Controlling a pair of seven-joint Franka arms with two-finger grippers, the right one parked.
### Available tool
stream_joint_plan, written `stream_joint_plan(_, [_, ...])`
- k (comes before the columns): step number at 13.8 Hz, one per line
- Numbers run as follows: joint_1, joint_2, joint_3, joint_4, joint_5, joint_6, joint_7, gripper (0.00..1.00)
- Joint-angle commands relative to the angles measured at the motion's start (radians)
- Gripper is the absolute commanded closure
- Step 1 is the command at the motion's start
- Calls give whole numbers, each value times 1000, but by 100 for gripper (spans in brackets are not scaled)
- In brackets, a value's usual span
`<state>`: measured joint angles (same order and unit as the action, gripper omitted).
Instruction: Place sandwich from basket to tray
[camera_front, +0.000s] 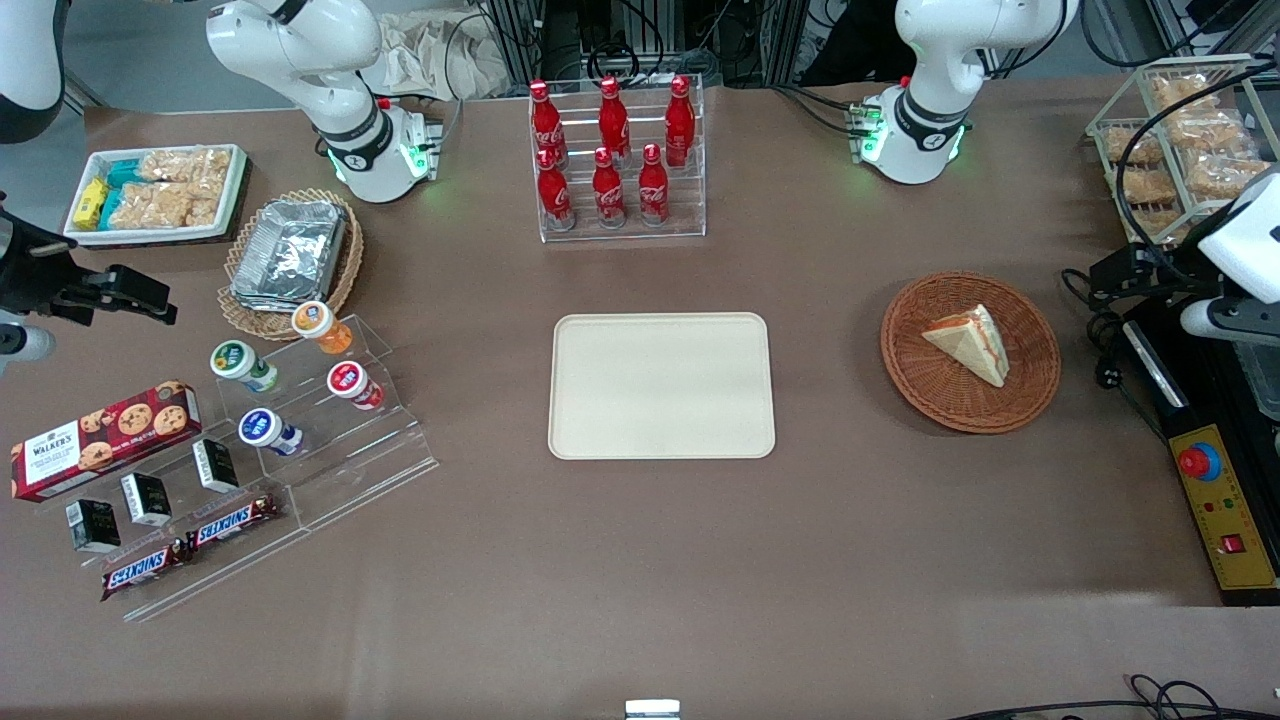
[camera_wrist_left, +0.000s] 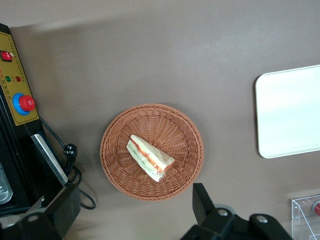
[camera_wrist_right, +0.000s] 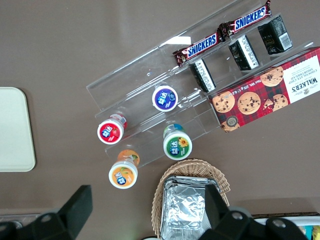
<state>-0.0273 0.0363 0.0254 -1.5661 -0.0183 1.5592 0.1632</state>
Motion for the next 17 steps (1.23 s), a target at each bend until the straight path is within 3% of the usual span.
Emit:
stream_joint_plan(1, [1, 4, -1, 12, 3, -15, -1, 0])
stream_joint_plan(10, [1, 4, 1, 5, 6, -82, -11, 0])
stream_joint_plan(13, [6, -12, 1, -49, 47, -94, -100, 0])
stream_joint_plan(17, [6, -84, 1, -196, 44, -36, -244, 0])
